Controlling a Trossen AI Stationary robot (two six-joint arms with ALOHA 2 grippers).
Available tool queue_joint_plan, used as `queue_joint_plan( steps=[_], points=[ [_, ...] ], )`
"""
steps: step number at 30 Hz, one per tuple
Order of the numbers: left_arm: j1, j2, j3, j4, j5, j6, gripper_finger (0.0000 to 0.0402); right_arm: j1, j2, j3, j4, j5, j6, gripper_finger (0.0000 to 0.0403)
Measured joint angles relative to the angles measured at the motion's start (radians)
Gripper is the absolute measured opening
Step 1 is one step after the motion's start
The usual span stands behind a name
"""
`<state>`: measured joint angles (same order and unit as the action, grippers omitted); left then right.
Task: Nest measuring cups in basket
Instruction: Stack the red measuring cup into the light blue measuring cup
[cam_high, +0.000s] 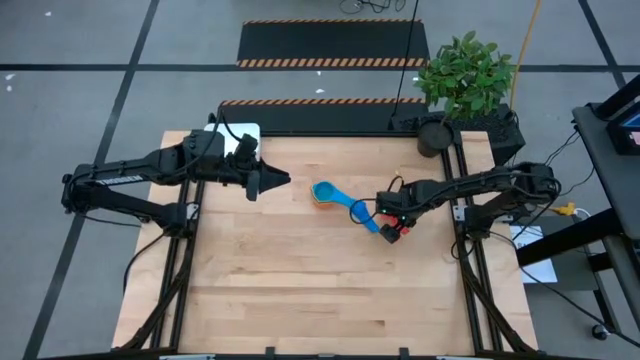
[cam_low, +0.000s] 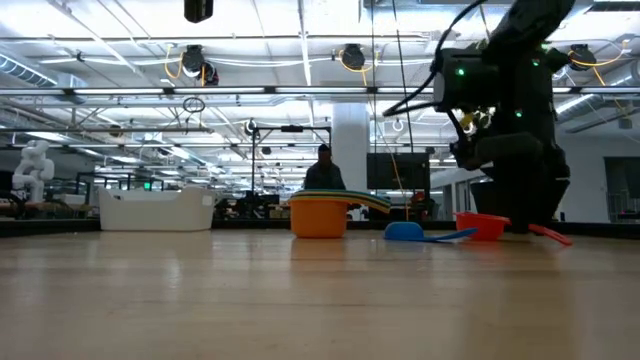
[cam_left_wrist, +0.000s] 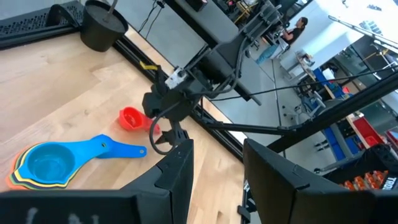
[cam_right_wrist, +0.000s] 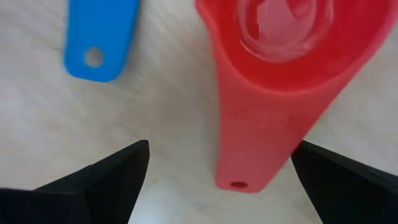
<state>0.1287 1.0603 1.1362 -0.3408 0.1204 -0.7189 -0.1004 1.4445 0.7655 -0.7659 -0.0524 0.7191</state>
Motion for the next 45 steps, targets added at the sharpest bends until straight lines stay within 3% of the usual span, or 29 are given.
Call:
queue_joint_plan(
  steps=[5, 9, 21, 26, 34, 41, 45],
  points=[
    [0.0, 0.0, 0.0, 0.0, -0.014, -0.002, 0.014, 0.008, -0.004, -0.061, 0.048, 0.007, 0.049, 0.038],
    [0.001, 0.0, 0.0, 0.0, -0.032, -0.019, 0.014, 0.008, -0.003, -0.069, 0.051, 0.018, 0.045, 0.0355],
    [0.001, 0.0, 0.0, 0.001, -0.064, -0.037, 0.014, 0.022, -0.002, -0.072, 0.058, 0.057, 0.085, 0.0183],
    [0.001, 0.0, 0.0, 0.001, -0.104, -0.05, 0.014, 0.026, -0.013, -0.073, 0.062, 0.053, 0.092, 0.0131],
    [0.002, 0.0, 0.0, -0.003, -0.136, -0.063, 0.014, 0.027, -0.118, -0.074, 0.041, 0.041, 0.17, 0.0148],
    [0.033, 0.002, 0.0, -0.147, -0.163, -0.217, 0.0142, 0.04, -0.236, -0.074, 0.062, -0.011, 0.256, 0.013],
    [0.07, 0.027, -0.002, -0.245, -0.094, -0.353, 0.017, 0.078, -0.266, -0.03, 0.076, -0.029, 0.307, 0.0128]
  ],
)
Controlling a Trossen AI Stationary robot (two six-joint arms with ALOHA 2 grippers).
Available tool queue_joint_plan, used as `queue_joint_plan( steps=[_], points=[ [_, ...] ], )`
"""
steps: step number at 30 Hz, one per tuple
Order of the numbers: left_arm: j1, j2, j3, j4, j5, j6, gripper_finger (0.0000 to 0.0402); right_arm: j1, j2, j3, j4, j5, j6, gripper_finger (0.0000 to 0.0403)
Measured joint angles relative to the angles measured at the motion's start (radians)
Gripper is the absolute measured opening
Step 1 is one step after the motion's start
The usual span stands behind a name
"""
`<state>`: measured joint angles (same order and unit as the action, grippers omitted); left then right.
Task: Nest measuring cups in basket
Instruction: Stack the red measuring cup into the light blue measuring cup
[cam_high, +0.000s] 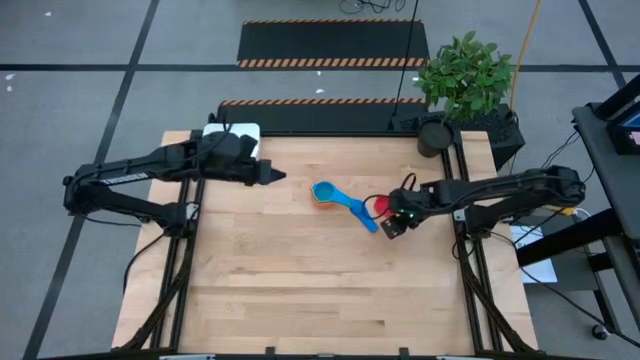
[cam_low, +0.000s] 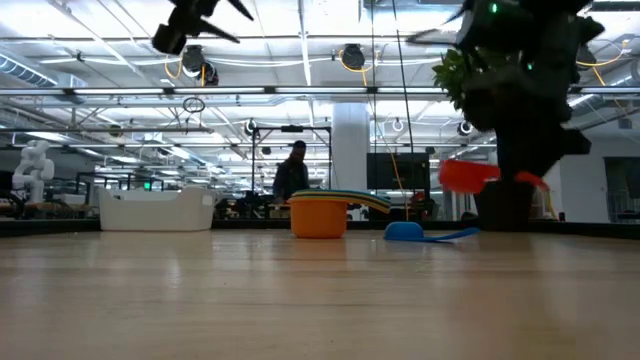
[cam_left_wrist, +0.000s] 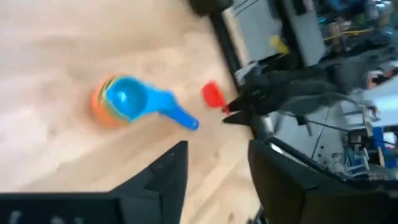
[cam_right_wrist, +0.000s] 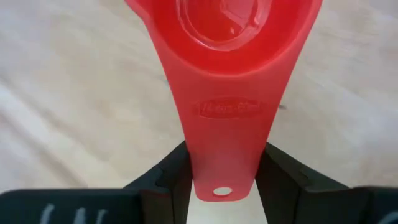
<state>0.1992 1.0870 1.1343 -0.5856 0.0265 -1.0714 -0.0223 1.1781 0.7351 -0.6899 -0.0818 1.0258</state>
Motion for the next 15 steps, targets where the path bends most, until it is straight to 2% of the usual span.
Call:
queue_joint_plan(
  steps=[7, 15],
  points=[
    [0.029, 0.067, 0.002, -0.017, 0.079, -0.069, 0.0236, 0.061, 0.017, 0.157, -0.002, 0.039, 0.003, 0.0132],
    [0.031, 0.134, 0.002, 0.04, 0.088, -0.065, 0.0248, 0.086, 0.086, 0.326, -0.017, 0.081, -0.052, 0.0133]
  ],
)
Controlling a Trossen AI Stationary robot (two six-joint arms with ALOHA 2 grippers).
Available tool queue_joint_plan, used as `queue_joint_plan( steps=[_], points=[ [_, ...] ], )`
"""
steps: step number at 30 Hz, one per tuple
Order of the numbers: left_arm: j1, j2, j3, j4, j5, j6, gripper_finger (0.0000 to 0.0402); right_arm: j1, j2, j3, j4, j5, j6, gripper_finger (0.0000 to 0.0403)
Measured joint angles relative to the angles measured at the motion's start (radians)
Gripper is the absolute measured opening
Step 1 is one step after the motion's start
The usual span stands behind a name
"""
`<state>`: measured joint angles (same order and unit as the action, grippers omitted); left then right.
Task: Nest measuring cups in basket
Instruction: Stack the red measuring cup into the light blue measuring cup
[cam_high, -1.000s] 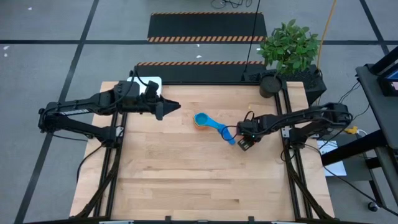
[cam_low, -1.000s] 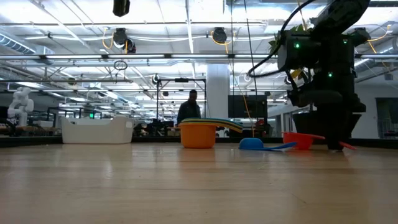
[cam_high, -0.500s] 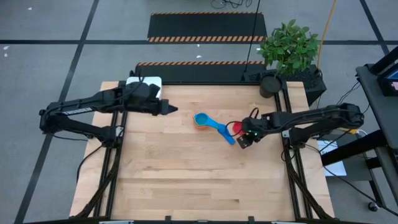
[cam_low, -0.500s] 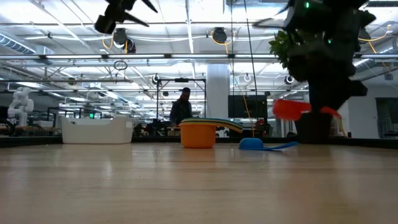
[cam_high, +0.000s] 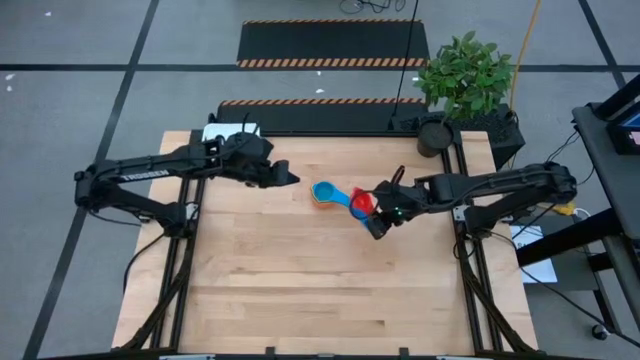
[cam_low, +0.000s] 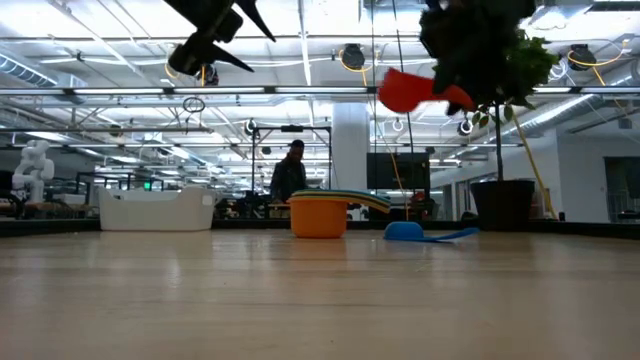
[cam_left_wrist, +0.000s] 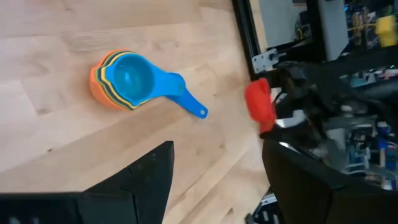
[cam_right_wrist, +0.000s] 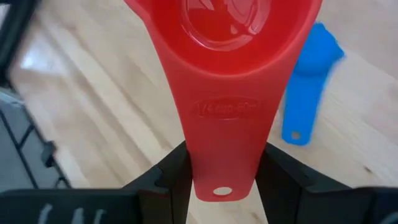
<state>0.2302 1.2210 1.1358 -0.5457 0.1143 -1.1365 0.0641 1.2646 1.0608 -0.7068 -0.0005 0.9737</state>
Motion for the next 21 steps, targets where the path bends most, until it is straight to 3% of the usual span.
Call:
queue_joint_plan(
  steps=[8, 21],
  points=[
    [0.007, 0.021, 0.0, 0.016, 0.026, -0.051, 0.0248, 0.018, 0.11, 0.152, -0.008, 0.0, -0.104, 0.0133],
    [0.03, 0.023, 0.0, 0.019, 0.205, -0.13, 0.0248, -0.004, 0.301, 0.34, -0.032, -0.029, -0.417, 0.0133]
  ],
)
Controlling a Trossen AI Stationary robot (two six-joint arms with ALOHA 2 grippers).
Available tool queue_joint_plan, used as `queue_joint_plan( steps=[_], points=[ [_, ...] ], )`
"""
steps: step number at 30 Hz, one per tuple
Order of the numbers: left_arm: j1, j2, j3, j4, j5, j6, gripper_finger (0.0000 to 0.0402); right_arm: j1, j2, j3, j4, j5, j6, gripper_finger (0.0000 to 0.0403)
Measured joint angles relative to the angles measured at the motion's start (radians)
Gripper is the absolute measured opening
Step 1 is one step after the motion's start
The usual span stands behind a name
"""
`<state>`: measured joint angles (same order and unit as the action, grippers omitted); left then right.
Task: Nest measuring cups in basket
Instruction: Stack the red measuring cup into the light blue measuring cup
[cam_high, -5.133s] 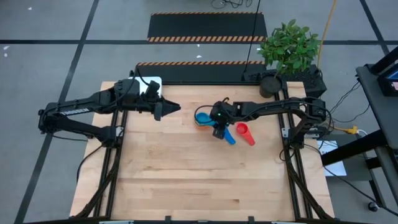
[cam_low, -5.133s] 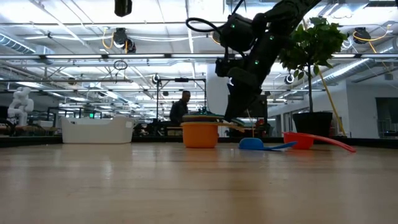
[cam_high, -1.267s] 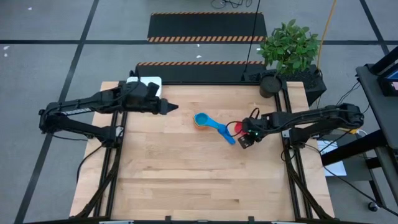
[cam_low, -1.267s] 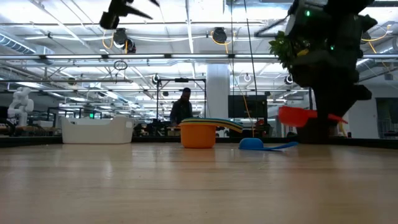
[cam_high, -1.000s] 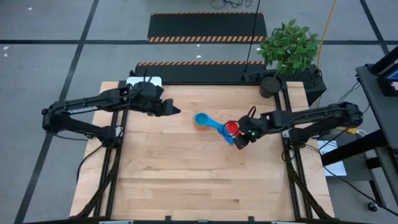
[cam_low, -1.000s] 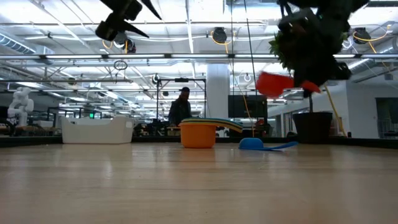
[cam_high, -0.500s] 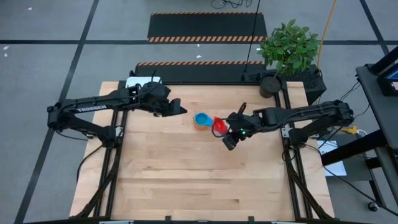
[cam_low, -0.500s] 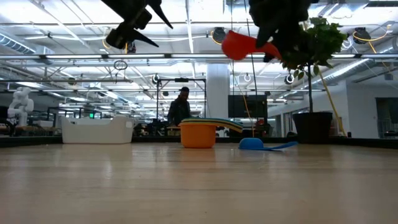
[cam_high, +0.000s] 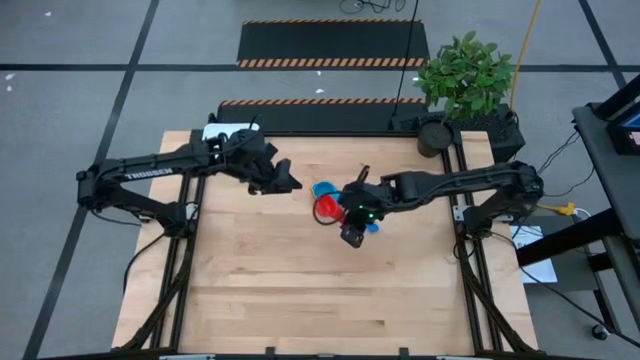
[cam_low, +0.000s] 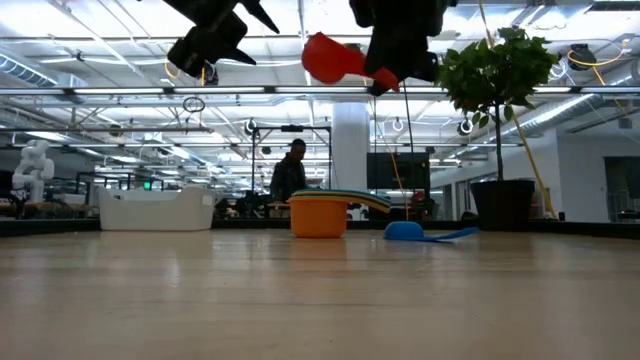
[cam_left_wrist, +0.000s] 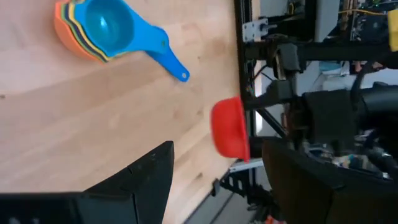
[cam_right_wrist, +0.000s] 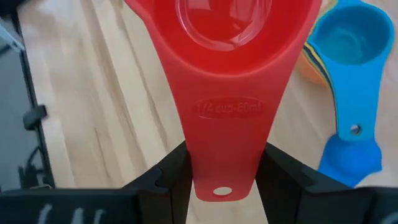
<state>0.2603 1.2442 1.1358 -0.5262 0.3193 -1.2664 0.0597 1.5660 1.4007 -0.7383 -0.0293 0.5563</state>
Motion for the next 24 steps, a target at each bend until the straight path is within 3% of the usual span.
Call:
queue_joint_plan(
  steps=[10, 15, 24],
  points=[
    [0.02, 0.04, -0.001, 0.01, 0.109, -0.039, 0.0231, -0.005, 0.027, 0.005, -0.015, 0.004, -0.118, 0.0133],
    [-0.001, 0.124, -0.001, 0.109, 0.176, -0.054, 0.0197, -0.017, 0.026, 0.004, -0.015, 0.005, -0.145, 0.0133],
    [-0.031, 0.215, -0.001, 0.32, 0.179, -0.118, 0.0148, -0.013, 0.026, 0.004, -0.043, 0.002, -0.15, 0.0133]
  ],
)
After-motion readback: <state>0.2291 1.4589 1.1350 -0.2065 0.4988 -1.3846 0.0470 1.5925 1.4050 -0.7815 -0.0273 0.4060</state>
